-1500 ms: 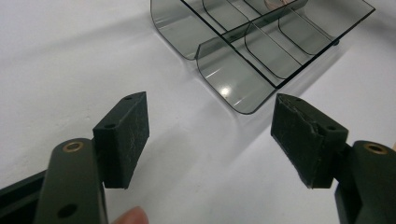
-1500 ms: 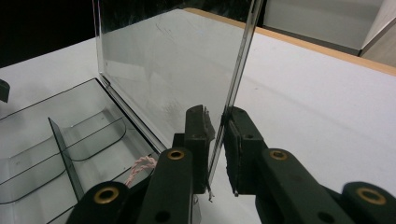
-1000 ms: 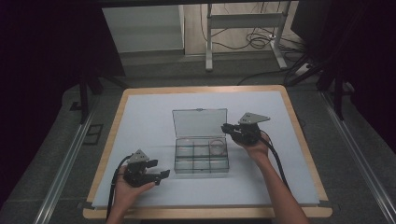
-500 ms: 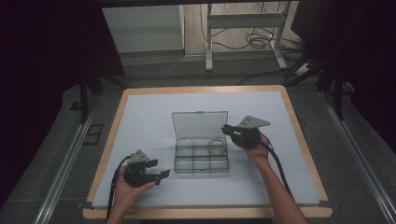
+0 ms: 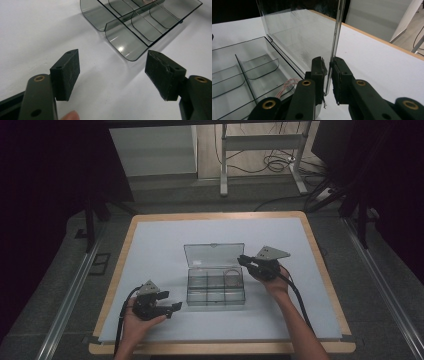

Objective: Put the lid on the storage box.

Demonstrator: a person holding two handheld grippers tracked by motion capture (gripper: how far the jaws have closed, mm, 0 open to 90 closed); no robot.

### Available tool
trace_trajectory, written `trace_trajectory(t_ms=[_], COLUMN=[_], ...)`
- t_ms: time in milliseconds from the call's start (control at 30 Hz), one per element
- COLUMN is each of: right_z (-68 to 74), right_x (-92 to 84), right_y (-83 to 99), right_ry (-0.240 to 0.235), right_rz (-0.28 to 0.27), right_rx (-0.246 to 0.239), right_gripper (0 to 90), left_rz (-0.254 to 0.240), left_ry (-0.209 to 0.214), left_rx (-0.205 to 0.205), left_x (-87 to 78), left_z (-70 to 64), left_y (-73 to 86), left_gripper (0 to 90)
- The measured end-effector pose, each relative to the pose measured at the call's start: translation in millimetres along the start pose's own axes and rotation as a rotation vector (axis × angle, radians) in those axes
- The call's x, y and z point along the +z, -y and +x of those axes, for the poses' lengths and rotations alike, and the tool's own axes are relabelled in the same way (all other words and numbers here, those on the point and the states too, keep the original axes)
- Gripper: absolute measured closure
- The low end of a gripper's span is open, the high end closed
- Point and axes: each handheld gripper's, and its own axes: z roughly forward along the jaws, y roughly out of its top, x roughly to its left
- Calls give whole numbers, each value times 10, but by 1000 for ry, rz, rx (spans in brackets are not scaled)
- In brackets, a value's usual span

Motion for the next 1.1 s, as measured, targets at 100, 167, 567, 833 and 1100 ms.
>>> trace_trajectory(t_ms=[100, 167, 567, 833, 1100], right_z=[5, 13, 33, 28, 39], right_x=[-4, -11, -31, -56, -80], right_y=[6, 8, 11, 26, 35], right_ry=[-1, 1, 6, 2, -2], right_rz=[-7, -4, -2, -5, -6], right_rx=[-4, -7, -17, -20, -26], right_gripper=[788, 789, 790, 792, 792], left_rz=[-2, -2, -15, -16, -28], left_ry=[-1, -1, -3, -4, -8], left_rx=[-1, -1, -11, -10, -11], left_x=[-3, -3, -30, -35, -55], left_z=[2, 2, 10, 10, 12], left_y=[0, 0, -4, -7, -15], left_gripper=[281, 281, 282, 283, 283])
